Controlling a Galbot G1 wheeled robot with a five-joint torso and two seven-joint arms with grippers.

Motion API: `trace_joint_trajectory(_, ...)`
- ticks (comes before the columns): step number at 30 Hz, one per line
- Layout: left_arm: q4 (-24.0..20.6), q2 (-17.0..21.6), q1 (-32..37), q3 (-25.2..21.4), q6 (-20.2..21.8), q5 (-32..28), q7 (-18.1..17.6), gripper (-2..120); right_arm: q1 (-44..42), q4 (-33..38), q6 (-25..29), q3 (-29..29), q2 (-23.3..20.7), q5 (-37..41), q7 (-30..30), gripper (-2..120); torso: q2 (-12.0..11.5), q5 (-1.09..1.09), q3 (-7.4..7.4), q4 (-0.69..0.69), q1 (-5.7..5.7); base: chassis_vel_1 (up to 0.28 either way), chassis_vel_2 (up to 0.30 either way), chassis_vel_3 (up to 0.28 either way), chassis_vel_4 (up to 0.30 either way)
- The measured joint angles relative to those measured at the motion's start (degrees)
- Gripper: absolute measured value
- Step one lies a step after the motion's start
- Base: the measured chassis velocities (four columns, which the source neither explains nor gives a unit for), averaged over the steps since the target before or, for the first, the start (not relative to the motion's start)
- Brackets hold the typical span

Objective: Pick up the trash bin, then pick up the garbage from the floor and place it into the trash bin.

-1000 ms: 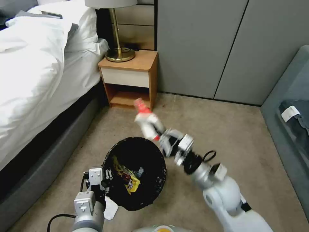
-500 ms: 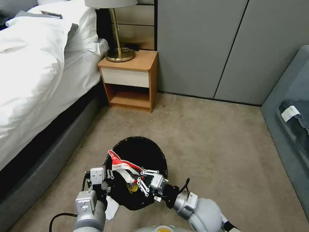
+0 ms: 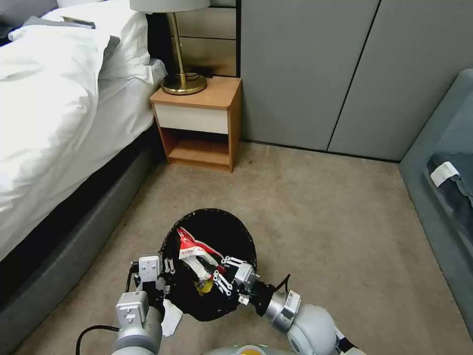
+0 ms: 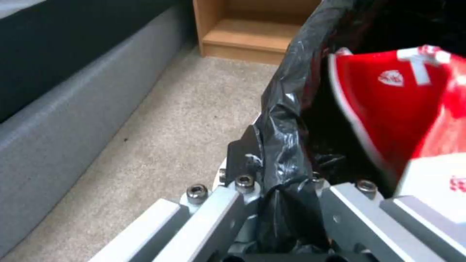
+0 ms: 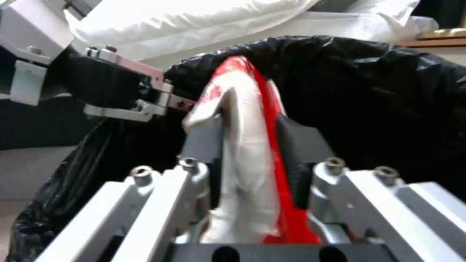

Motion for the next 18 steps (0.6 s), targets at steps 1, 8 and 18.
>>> trace_joint_trajectory(1,0.0,0.0,0.0,0.0,0.0,0.0,0.0,0,0.0,0.2,0.0,0.1,-0.1,0.0,0.1,33,0.0,0.0,0.0,0.0,0.0,0.0,0.0,0.0,0.0)
trace_joint_trajectory(8,-0.2,0.1,0.0,-0.1,0.0,0.0,0.0,0,-0.2,0.9,-0.2,0.3,-0.3,0.0,0.2,59,0.0,0.0,0.0,0.0,0.0,0.0,0.0,0.0,0.0)
trace_joint_trajectory(18,-0.7,0.2,0.3,-0.1,0.0,-0.1,0.0,0,-1.2,2.5,-0.3,0.7,-1.7,0.0,0.2,97,0.0,0.0,0.0,0.0,0.0,0.0,0.0,0.0,0.0)
